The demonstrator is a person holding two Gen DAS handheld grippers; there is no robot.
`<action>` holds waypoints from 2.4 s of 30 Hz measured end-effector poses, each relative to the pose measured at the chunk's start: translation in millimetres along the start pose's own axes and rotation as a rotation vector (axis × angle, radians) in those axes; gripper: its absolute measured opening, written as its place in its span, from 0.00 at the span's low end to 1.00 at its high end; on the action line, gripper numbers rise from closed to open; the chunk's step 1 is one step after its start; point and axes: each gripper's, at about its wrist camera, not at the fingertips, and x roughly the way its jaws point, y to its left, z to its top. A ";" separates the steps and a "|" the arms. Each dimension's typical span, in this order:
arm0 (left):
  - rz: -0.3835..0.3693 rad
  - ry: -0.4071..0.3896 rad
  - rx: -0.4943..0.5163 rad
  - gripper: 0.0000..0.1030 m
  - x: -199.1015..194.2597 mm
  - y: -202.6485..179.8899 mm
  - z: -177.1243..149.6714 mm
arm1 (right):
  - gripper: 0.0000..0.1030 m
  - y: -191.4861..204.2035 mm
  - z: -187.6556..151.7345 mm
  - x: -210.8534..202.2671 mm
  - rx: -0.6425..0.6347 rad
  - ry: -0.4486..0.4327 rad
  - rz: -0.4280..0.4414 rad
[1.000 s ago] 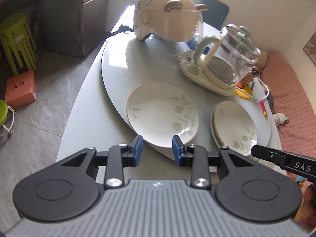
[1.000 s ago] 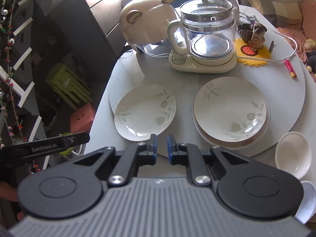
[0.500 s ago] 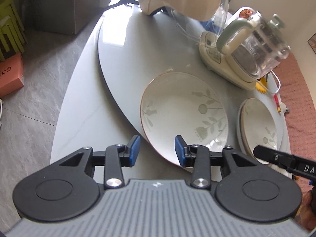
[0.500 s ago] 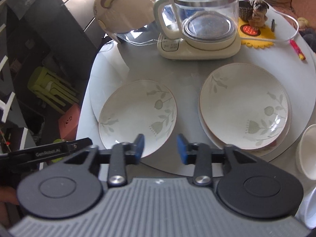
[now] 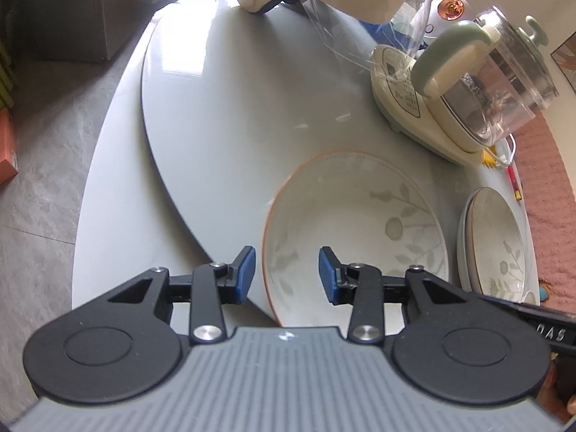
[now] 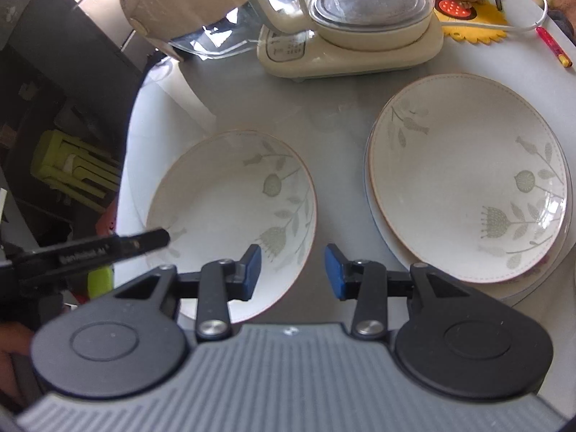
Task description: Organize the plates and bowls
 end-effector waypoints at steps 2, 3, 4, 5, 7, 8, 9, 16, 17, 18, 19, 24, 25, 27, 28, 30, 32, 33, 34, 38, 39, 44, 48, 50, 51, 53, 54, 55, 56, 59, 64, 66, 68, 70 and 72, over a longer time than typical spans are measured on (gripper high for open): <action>-0.003 0.006 0.014 0.43 5.3 0.8 4.4 | 0.40 -0.5 0.2 7.2 0.006 0.009 -0.001; -0.008 0.011 0.029 0.43 7.0 0.3 6.7 | 0.40 -0.5 0.1 10.9 0.008 0.014 -0.006; -0.009 0.013 0.043 0.43 9.3 -0.3 8.2 | 0.40 -0.6 -0.1 14.0 0.009 0.016 -0.011; -0.009 0.017 0.054 0.42 12.0 -0.5 9.7 | 0.40 -1.1 0.2 17.4 0.012 0.018 -0.018; -0.017 0.025 0.067 0.41 16.3 -0.2 12.9 | 0.35 -1.6 0.8 22.4 0.022 0.027 -0.047; -0.026 0.028 0.071 0.41 17.7 -0.1 14.6 | 0.33 -2.4 2.4 25.5 0.027 0.039 -0.061; -0.029 0.028 0.076 0.41 19.3 -0.9 16.9 | 0.30 -3.1 4.1 27.4 0.031 0.042 -0.053; -0.048 0.048 0.076 0.33 28.8 0.3 24.3 | 0.25 -4.3 15.4 37.9 0.050 0.051 -0.037; -0.047 0.049 0.078 0.32 30.3 0.2 24.9 | 0.24 -3.9 16.9 39.6 0.053 0.059 -0.046; -0.045 0.051 0.083 0.32 32.3 -0.2 25.1 | 0.22 -5.0 18.6 40.9 0.057 0.060 -0.042; -0.044 0.052 0.083 0.31 33.9 -0.2 25.4 | 0.21 -6.0 19.9 42.3 0.060 0.062 -0.032; -0.048 0.052 0.087 0.27 39.4 1.6 25.6 | 0.18 -8.4 23.1 46.8 0.027 0.067 -0.013; -0.052 0.051 0.084 0.26 39.6 2.6 25.7 | 0.17 -9.0 23.3 47.2 0.022 0.069 -0.006; -0.066 0.048 0.073 0.26 39.8 4.8 25.9 | 0.16 -9.8 25.0 48.6 0.020 0.074 0.004; -0.070 0.049 0.063 0.25 40.0 6.0 26.2 | 0.17 -10.7 25.2 49.0 0.021 0.074 0.009; -0.075 0.052 0.048 0.23 39.6 8.0 27.3 | 0.17 -15.0 24.6 48.0 0.031 0.076 0.023; -0.073 0.056 0.054 0.22 39.2 7.8 27.0 | 0.16 -19.0 24.1 47.6 0.037 0.076 0.042; -0.073 0.058 0.061 0.22 38.7 7.4 26.9 | 0.16 -20.1 23.9 46.9 0.033 0.074 0.049; -0.071 0.057 0.067 0.22 37.8 7.0 26.5 | 0.16 -21.1 24.6 46.7 0.027 0.071 0.055; -0.080 0.052 0.052 0.22 31.6 7.9 27.3 | 0.16 -25.0 27.4 42.1 0.021 0.065 0.095; -0.090 0.054 0.038 0.22 29.4 8.5 27.7 | 0.16 -25.9 28.2 40.3 0.022 0.062 0.100; -0.106 0.044 0.042 0.22 21.3 1.2 28.2 | 0.16 -34.6 29.6 26.6 0.021 0.032 0.113; -0.124 0.032 0.039 0.22 14.7 -3.8 28.0 | 0.16 -42.1 30.1 18.4 0.026 0.012 0.113; -0.132 0.021 0.047 0.22 10.8 -8.8 28.7 | 0.16 -45.5 29.0 12.0 0.027 -0.001 0.114; -0.133 0.012 0.047 0.22 9.1 -11.5 29.0 | 0.16 -46.8 28.1 8.4 0.027 -0.007 0.113; -0.134 -0.001 0.058 0.22 7.1 -19.1 31.8 | 0.16 -49.6 27.7 0.6 0.026 -0.020 0.117; -0.141 -0.006 0.067 0.22 7.0 -23.3 33.6 | 0.16 -51.0 27.0 -3.1 0.025 -0.028 0.114; -0.149 -0.011 0.074 0.22 6.4 -27.6 35.9 | 0.16 -52.9 26.6 -6.7 0.020 -0.038 0.110; -0.156 -0.014 0.080 0.22 6.0 -31.4 37.7 | 0.16 -54.3 26.5 -9.7 0.022 -0.047 0.108; -0.166 -0.022 0.123 0.22 4.4 -48.1 42.5 | 0.16 -62.0 26.6 -17.5 0.054 -0.072 0.109; -0.180 -0.019 0.203 0.22 8.4 -79.9 45.3 | 0.16 -79.5 25.9 -31.7 0.083 -0.107 0.100; -0.190 -0.008 0.221 0.22 14.1 -92.4 45.0 | 0.16 -86.8 25.3 -37.6 0.071 -0.123 0.083; -0.204 0.000 0.226 0.22 20.0 -103.0 44.7 | 0.16 -96.6 26.6 -41.7 0.083 -0.133 0.075; -0.220 0.004 0.228 0.22 25.1 -114.7 45.3 | 0.16 -108.3 26.7 -46.5 0.095 -0.149 0.067; -0.227 0.009 0.235 0.22 30.5 -127.5 46.4 | 0.16 -119.7 26.8 -50.5 0.115 -0.165 0.060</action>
